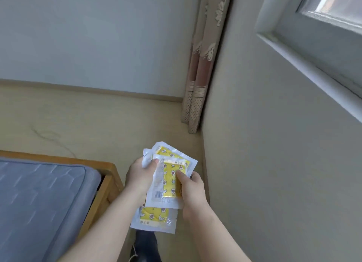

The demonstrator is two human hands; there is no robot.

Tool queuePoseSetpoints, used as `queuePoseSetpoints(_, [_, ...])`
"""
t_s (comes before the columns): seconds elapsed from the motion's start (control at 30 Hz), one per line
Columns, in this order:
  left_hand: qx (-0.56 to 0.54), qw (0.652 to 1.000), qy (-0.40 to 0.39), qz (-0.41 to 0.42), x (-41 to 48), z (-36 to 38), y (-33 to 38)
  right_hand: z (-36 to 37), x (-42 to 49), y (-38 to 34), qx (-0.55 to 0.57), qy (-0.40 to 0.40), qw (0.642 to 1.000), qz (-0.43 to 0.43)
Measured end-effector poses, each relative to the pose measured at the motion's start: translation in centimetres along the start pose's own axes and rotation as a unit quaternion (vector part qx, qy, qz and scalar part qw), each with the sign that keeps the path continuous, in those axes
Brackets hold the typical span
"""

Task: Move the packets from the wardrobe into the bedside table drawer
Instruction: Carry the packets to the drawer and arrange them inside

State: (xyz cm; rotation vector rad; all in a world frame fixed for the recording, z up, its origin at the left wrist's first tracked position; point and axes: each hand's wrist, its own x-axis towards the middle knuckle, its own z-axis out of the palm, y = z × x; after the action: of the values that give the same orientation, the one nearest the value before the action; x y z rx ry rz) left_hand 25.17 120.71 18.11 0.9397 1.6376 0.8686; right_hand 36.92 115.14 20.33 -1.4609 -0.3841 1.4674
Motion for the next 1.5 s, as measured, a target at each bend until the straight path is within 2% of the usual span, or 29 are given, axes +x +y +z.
queuePoseSetpoints(0.3, [-0.003, 0.999, 0.051, 0.002, 20.2, -3.2, 11.4, 14.5, 16.7, -10.7, -0.019, -0.028, 0.999, -0.009])
queuePoseSetpoints(0.53, [-0.056, 0.991, 0.118, -0.031, 30.4, -7.6, 15.4, 24.1, 25.4, -15.3, -0.065, -0.103, 0.992, 0.035])
queuePoseSetpoints(0.7, [-0.087, 0.974, 0.205, -0.045, 37.9, -10.0, 17.7, 30.9, 32.8, -17.9, -0.107, -0.177, 0.976, 0.068])
queuePoseSetpoints(1.0, [-0.138, 0.943, 0.3, -0.041, 49.9, -9.5, 26.2, 40.3, 46.9, -26.4, -0.172, -0.288, 0.938, 0.09])
queuePoseSetpoints(1.27, [-0.201, 0.915, 0.341, -0.071, 57.8, -10.8, 29.3, 46.7, 54.0, -29.5, -0.205, -0.311, 0.918, 0.14])
queuePoseSetpoints(1.5, [-0.229, 0.91, 0.34, -0.059, 66.9, -15.3, 31.9, 55.5, 60.2, -31.1, -0.236, -0.311, 0.912, 0.124])
